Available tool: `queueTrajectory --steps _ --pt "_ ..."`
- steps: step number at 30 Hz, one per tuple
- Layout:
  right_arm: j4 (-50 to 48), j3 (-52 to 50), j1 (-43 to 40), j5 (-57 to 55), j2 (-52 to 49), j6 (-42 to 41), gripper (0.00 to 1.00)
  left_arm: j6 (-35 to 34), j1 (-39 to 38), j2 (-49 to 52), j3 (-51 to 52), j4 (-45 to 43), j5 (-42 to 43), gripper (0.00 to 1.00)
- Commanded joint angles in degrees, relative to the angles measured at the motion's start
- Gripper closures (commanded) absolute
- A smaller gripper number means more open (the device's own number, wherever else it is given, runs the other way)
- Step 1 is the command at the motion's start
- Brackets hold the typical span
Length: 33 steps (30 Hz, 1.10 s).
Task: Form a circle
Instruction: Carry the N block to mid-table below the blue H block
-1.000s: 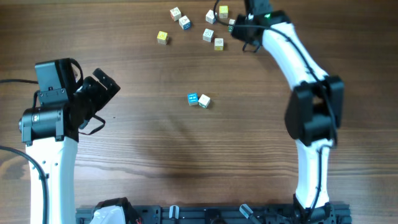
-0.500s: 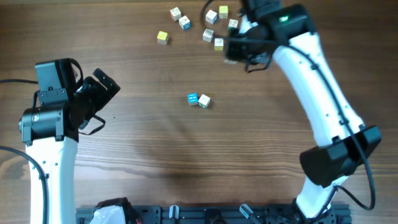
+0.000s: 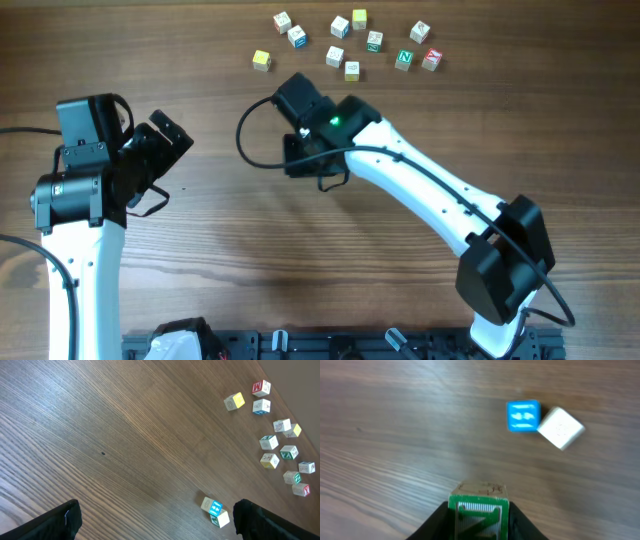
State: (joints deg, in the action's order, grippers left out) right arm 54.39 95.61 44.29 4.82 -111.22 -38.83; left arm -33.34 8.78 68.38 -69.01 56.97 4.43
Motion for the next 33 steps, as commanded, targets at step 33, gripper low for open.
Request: queueTrajectory --steps 33 --pt "-23.5 -15.5 3.5 -8.3 -5.7 -3.2 0.69 -2.1 11.4 -0.3 -0.4 3.6 -16.5 0.00"
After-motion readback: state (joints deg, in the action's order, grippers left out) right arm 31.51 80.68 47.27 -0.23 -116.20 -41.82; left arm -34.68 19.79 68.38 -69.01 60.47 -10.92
